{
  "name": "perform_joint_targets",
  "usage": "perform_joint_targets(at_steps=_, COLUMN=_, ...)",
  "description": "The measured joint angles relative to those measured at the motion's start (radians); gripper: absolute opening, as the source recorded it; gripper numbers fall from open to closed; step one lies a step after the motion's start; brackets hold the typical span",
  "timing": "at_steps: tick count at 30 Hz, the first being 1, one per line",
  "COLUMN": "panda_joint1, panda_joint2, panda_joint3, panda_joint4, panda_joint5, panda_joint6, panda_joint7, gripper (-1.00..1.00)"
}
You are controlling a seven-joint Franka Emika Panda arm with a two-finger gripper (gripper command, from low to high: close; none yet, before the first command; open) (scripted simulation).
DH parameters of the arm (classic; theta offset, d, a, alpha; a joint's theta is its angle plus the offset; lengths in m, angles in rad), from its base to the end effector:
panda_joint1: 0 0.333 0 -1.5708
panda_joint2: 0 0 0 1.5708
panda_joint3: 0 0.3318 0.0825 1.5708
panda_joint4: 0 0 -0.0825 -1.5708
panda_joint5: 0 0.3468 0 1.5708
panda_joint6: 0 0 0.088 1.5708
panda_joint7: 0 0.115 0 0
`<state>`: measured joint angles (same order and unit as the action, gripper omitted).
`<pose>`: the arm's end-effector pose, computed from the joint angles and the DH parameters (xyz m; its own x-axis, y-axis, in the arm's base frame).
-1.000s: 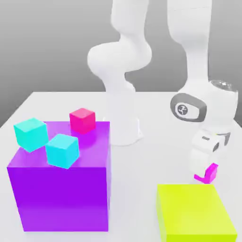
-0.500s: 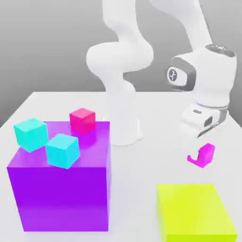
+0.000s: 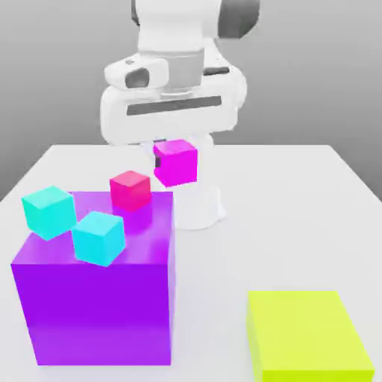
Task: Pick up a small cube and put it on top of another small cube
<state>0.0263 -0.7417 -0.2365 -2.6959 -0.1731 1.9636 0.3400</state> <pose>0.2725 -0.0744 0.4594 0.9119 -0.4104 0.0009 -0.4104 -0.9119 0.0006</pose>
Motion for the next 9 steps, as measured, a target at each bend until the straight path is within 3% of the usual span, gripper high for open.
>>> perform_joint_targets(at_steps=2, panda_joint1=-0.041, panda_joint2=-0.038, panda_joint3=-0.028, panda_joint4=-0.015, panda_joint5=-0.022, panda_joint6=-0.022, panda_joint7=-0.020, gripper=-1.00)
perform_joint_targets(at_steps=5, panda_joint1=-0.061, panda_joint2=-0.015, panda_joint3=-0.052, panda_joint4=-0.091, panda_joint5=-0.043, panda_joint6=0.076, panda_joint7=-0.026, gripper=-1.00)
perform_joint_targets(at_steps=6, panda_joint1=-0.065, panda_joint2=-0.005, panda_joint3=-0.057, panda_joint4=-0.113, panda_joint5=-0.048, panda_joint6=0.108, panda_joint7=-0.027, gripper=1.00)
perform_joint_targets(at_steps=9, panda_joint1=-0.065, panda_joint2=-0.005, panda_joint3=-0.057, panda_joint4=-0.113, panda_joint5=-0.048, panda_joint6=0.108, panda_joint7=-0.027, gripper=1.00)
